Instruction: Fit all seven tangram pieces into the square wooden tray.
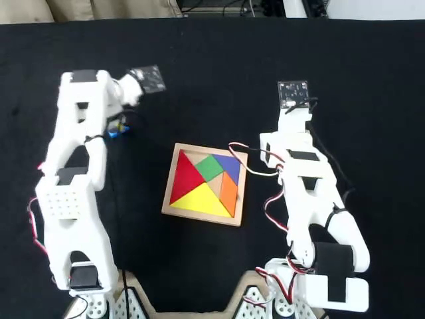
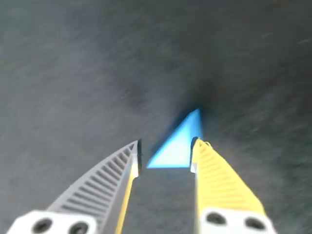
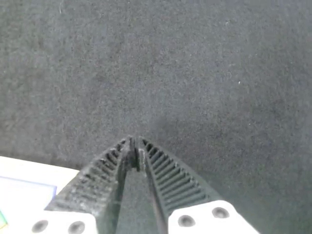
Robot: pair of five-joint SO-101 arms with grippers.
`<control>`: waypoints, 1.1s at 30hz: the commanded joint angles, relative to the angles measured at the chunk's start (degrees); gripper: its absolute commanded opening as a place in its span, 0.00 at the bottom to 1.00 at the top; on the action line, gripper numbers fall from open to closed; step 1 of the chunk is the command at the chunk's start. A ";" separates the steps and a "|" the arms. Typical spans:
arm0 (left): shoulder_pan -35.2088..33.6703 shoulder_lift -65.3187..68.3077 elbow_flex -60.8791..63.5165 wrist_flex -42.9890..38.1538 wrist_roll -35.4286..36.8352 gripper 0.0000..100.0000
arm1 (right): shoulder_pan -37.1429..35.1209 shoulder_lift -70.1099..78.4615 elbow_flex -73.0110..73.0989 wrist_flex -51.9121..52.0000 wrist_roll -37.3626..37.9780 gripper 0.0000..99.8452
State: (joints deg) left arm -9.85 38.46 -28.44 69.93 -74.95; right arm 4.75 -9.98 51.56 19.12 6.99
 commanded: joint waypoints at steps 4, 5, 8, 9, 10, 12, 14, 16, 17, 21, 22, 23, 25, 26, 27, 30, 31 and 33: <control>-0.66 -0.88 -5.23 -0.97 -5.36 0.19 | -1.58 0.13 -1.89 -1.14 0.62 0.01; -0.75 -0.97 -5.85 -1.49 -5.01 0.19 | -1.58 0.13 -1.89 -1.14 0.62 0.01; -1.01 0.62 -8.48 -7.12 -0.88 0.18 | -1.58 0.40 -1.89 -1.14 0.62 0.01; -1.27 2.02 -7.52 -10.29 1.05 0.18 | -1.58 0.92 -2.07 -1.14 0.62 0.01; -1.54 3.87 -6.64 -13.63 2.37 0.18 | -1.58 1.45 -2.33 -1.14 0.62 0.01; -2.42 6.51 -5.67 -16.70 3.25 0.18 | -1.58 2.42 -3.03 -1.05 0.62 0.01; -3.38 8.53 -5.67 -16.26 2.29 0.18 | -1.41 3.30 -3.91 -0.70 0.62 0.01; -4.09 8.70 -5.76 -11.60 0.44 0.18 | -1.32 3.65 -4.09 -0.70 0.62 0.01; -4.44 8.62 -5.85 -8.26 -1.14 0.18 | -1.41 3.65 -4.18 -0.70 0.62 0.01; -5.41 8.62 -10.07 5.63 -8.09 0.18 | -1.49 3.65 -4.18 -0.70 0.62 0.01; -5.49 8.62 -11.82 9.41 -8.97 0.18 | -1.49 3.65 -4.18 -0.70 0.62 0.01; -5.58 8.62 -13.67 13.10 -9.23 0.18 | -1.49 3.65 -4.18 -0.70 0.62 0.01; -5.32 8.62 -17.71 19.52 -9.23 0.18 | -1.49 3.74 -4.18 -0.70 0.62 0.01; -5.05 8.70 -19.12 22.24 -9.23 0.18 | -1.49 3.74 -4.18 -0.70 0.62 0.01; -4.53 8.70 -20.53 24.79 -9.23 0.18 | -1.49 3.74 -4.18 -0.70 0.62 0.01; -3.65 9.14 -24.75 27.43 -8.26 0.18 | -1.41 3.74 -4.18 -0.70 0.62 0.01; -3.65 9.14 -26.24 27.08 -6.42 0.18 | -1.32 3.74 -4.18 -0.70 0.62 0.01; -3.30 9.32 -29.67 24.70 0.53 0.18 | -1.23 3.74 -4.18 -0.70 0.62 0.01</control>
State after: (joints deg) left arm -14.68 48.48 -51.47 95.60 -80.66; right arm 4.22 -6.37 50.68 19.12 6.99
